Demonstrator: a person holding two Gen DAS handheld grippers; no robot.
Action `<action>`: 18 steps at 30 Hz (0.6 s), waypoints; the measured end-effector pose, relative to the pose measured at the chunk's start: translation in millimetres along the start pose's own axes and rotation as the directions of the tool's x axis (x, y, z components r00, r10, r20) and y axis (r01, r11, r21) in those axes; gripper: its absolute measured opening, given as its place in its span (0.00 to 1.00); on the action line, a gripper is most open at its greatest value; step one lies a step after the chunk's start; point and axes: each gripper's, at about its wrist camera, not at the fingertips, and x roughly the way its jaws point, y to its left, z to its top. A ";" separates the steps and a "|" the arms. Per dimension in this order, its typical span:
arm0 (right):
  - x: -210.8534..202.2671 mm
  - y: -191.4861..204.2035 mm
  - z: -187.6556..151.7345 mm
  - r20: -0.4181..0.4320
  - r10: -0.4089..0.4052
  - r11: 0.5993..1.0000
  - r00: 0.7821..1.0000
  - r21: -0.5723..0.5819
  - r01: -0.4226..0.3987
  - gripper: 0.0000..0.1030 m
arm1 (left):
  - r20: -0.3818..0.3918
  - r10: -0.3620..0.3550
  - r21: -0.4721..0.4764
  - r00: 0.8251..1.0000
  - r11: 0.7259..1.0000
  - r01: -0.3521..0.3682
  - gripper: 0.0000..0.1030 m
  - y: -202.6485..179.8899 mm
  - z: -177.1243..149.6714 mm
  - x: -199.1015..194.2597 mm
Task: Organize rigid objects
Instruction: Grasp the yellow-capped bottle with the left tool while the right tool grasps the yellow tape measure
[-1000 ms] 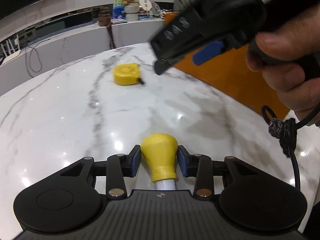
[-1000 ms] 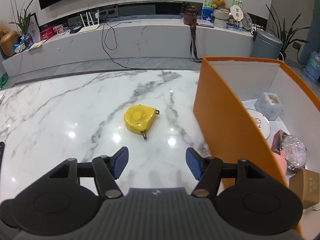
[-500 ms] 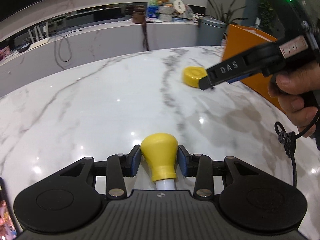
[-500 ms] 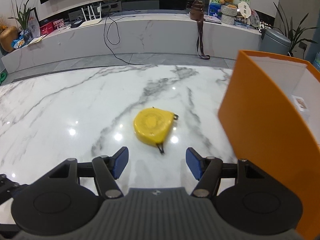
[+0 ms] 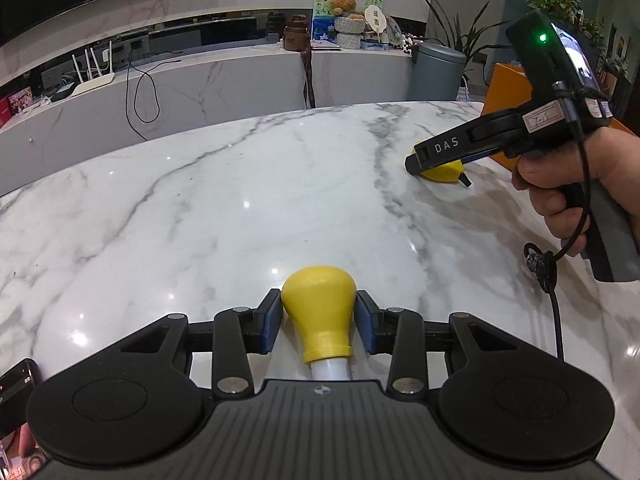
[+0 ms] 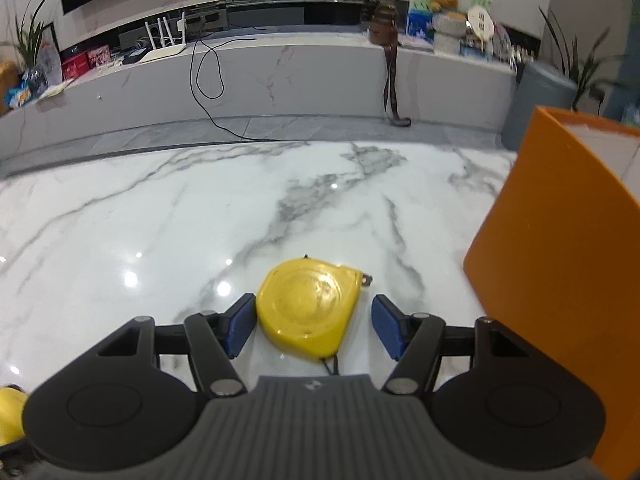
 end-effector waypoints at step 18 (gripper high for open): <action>-5.7 10.7 -0.6 -0.002 0.051 0.997 0.999 -0.057 -0.051 0.53 | -0.017 0.014 -0.031 1.000 0.999 -0.014 0.43 1.7 2.7 -4.9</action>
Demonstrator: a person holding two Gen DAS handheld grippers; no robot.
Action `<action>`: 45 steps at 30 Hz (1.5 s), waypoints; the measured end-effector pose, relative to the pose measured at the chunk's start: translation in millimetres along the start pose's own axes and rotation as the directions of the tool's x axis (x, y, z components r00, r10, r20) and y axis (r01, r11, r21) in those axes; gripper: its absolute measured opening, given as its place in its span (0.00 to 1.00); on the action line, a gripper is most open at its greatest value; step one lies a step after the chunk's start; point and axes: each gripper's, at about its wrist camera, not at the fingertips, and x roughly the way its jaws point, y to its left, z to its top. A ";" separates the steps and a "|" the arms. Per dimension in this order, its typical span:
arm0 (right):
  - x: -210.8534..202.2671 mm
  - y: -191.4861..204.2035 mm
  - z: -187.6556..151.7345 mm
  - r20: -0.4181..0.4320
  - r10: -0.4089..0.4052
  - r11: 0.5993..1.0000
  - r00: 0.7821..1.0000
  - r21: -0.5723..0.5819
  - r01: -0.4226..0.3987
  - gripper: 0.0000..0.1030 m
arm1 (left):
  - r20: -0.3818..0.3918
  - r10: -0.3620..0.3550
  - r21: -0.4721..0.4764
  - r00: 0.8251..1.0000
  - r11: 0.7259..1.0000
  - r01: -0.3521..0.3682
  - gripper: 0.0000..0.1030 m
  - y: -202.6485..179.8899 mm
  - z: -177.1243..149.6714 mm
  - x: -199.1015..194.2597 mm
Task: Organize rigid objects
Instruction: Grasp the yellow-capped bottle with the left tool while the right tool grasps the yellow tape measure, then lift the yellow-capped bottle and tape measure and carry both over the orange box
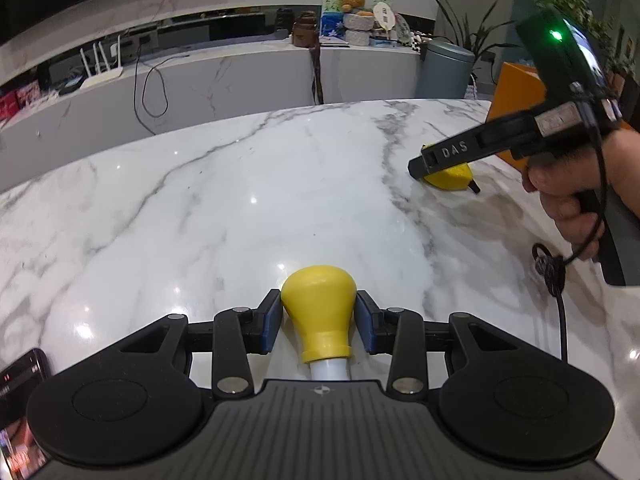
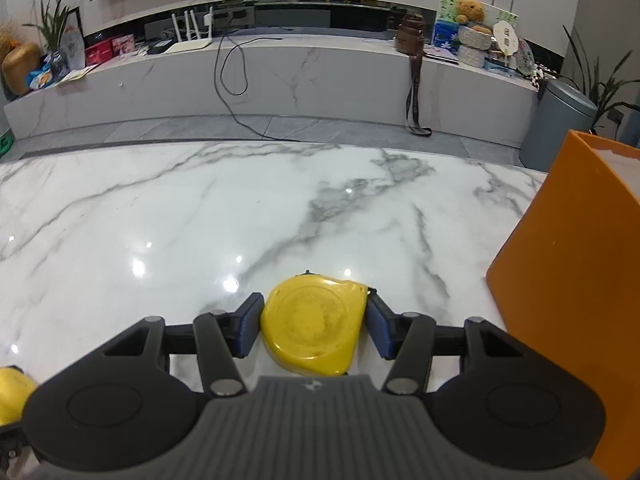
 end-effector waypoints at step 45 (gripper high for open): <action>-154.8 -66.7 7.5 0.204 -0.013 0.996 0.979 0.089 -0.006 0.52 | 0.106 -0.071 0.140 0.992 0.989 0.056 0.42 -92.1 25.7 -58.0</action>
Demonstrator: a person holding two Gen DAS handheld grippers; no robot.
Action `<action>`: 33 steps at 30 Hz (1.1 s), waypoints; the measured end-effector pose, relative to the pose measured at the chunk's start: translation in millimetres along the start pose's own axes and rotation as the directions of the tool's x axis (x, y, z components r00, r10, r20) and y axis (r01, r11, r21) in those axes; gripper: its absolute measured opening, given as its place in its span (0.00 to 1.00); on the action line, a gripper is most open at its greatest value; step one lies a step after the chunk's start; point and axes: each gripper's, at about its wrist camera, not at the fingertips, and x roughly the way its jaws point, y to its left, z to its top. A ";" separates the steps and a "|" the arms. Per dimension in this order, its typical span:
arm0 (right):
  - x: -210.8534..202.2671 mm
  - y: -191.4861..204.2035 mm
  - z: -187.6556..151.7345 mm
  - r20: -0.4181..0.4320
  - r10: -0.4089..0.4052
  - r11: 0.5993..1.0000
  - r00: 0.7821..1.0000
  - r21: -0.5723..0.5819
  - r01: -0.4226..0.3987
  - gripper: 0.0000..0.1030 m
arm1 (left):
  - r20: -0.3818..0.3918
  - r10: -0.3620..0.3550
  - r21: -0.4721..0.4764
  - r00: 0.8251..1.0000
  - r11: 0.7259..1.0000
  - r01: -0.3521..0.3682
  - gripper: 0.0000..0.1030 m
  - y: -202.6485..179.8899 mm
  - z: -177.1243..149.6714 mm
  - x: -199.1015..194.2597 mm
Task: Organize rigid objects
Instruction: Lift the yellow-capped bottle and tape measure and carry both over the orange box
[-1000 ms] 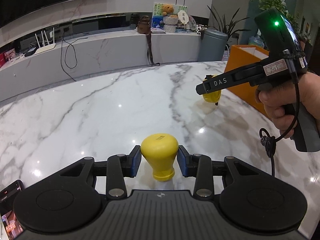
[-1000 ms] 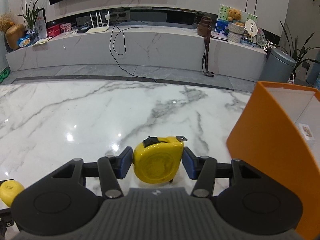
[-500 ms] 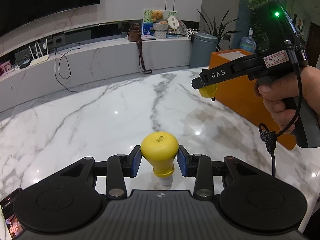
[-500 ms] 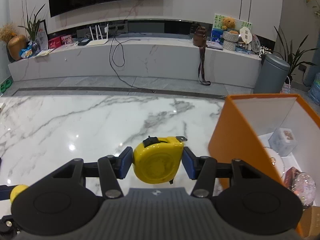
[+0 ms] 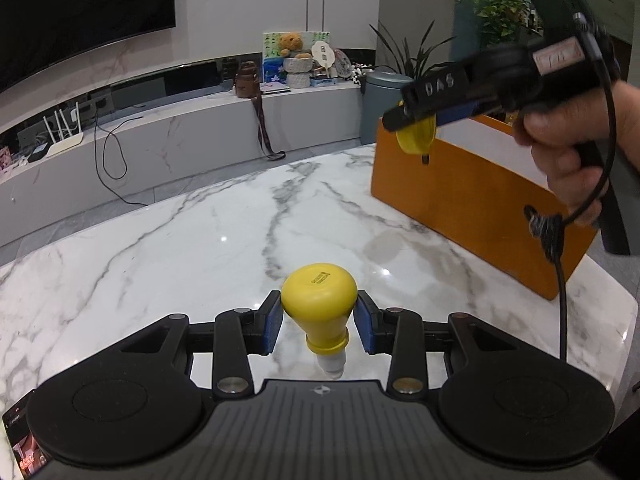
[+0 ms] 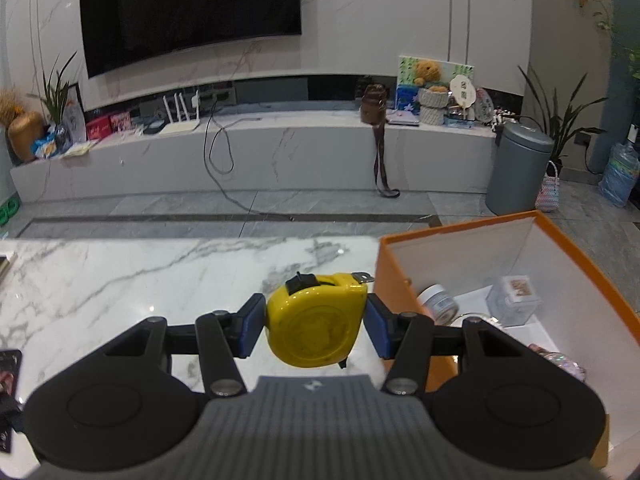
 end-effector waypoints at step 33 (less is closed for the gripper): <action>-95.0 -194.1 0.7 0.082 -0.181 0.894 0.980 0.429 0.129 0.52 | 0.079 -0.150 0.328 0.985 0.937 0.117 0.42 -159.3 124.4 -1.5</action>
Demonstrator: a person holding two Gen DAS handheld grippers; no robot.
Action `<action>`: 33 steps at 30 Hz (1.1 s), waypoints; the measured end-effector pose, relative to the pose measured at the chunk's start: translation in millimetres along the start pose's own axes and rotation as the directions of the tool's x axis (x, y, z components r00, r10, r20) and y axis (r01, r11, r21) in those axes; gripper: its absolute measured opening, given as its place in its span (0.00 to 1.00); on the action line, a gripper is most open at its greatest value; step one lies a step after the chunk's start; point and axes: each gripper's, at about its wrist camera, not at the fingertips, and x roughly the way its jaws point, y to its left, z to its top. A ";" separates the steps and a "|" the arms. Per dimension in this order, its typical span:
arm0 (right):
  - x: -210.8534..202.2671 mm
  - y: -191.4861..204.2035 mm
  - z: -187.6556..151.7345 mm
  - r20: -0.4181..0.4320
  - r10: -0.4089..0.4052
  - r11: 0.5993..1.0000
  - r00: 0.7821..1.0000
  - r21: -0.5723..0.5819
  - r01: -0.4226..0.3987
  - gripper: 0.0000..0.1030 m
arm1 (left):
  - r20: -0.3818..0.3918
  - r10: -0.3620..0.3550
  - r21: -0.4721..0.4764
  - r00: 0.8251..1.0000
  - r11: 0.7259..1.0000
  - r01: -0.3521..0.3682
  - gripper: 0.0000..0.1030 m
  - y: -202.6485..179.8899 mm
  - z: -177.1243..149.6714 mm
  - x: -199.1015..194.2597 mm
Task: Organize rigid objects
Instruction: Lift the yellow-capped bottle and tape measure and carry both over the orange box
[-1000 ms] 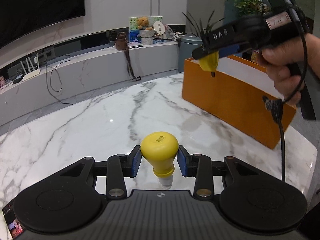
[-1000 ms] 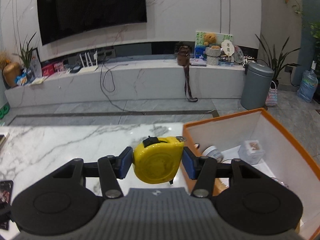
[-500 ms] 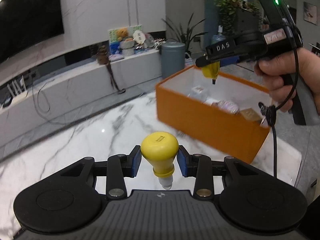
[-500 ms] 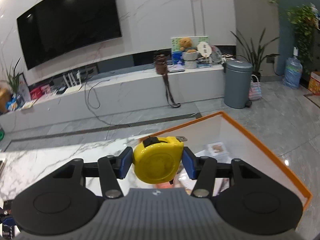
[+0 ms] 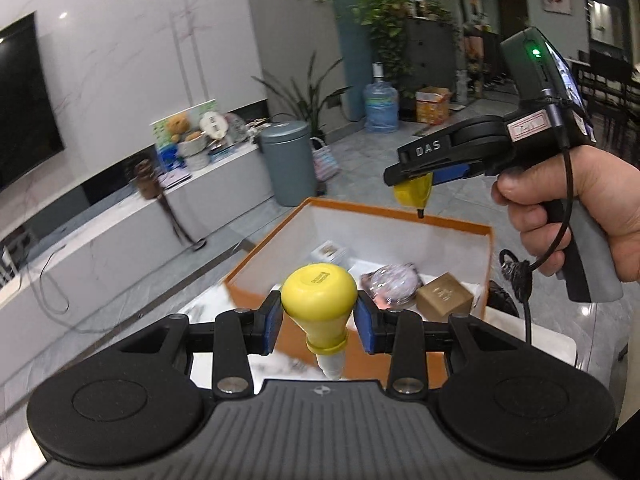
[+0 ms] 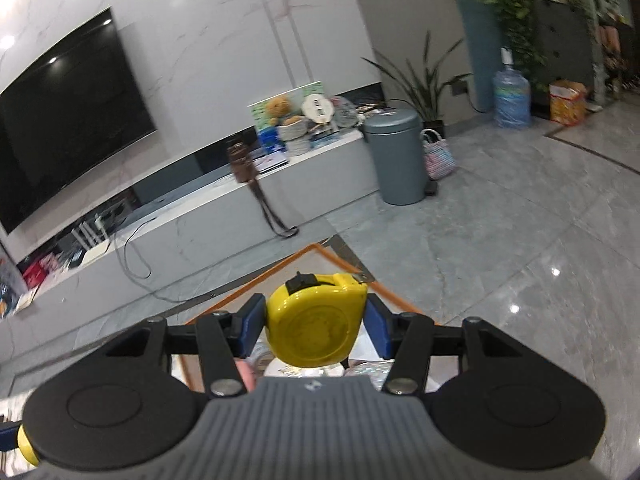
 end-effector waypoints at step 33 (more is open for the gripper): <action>28.9 -41.0 -14.6 -0.195 -0.066 0.992 0.979 -0.116 0.044 0.52 | -0.241 -0.102 0.002 0.965 0.994 0.106 0.42 -1.4 46.1 144.7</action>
